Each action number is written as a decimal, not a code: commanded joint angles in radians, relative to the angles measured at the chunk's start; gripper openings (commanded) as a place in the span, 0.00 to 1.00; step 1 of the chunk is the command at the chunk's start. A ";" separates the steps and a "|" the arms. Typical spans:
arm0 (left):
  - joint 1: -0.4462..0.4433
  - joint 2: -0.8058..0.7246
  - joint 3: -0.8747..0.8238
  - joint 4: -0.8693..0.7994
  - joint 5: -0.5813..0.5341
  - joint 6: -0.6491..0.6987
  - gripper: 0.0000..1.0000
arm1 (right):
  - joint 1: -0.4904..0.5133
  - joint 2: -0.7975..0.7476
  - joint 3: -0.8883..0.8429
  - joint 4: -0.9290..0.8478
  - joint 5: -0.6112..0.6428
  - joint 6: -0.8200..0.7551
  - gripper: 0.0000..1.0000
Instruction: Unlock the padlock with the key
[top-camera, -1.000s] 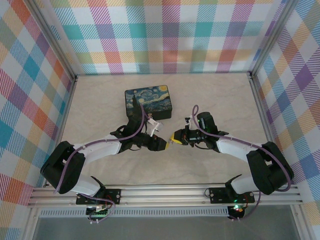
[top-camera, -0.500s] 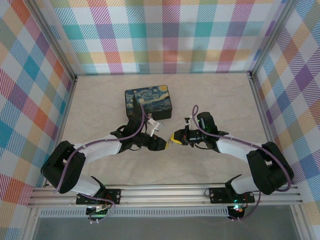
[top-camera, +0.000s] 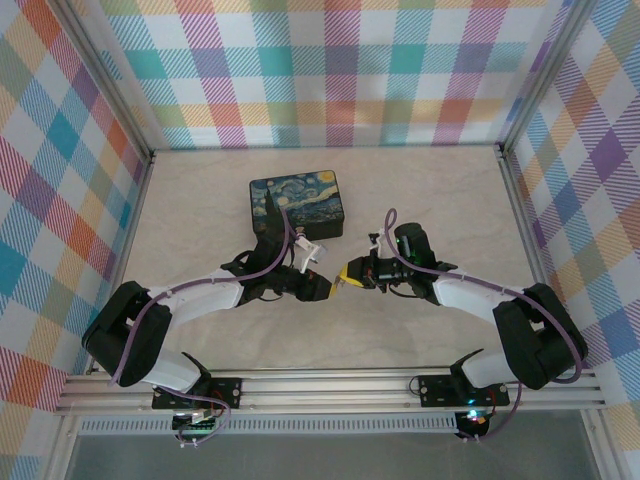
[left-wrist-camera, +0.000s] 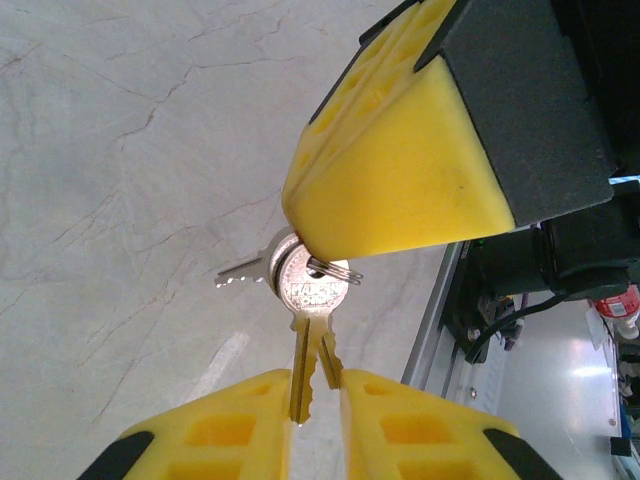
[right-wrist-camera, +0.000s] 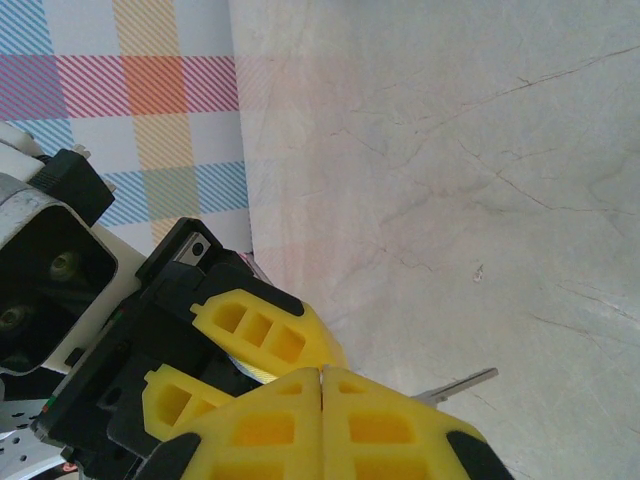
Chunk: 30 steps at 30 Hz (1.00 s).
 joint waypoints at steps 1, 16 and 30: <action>0.009 0.007 -0.008 0.005 0.010 0.007 0.17 | -0.005 -0.018 0.023 0.005 -0.020 -0.023 0.03; 0.010 0.026 -0.009 0.013 0.026 0.019 0.00 | -0.006 -0.014 0.020 -0.046 0.002 -0.058 0.05; 0.010 0.068 0.040 -0.072 0.036 0.027 0.00 | -0.059 -0.017 0.079 -0.253 0.027 -0.282 0.29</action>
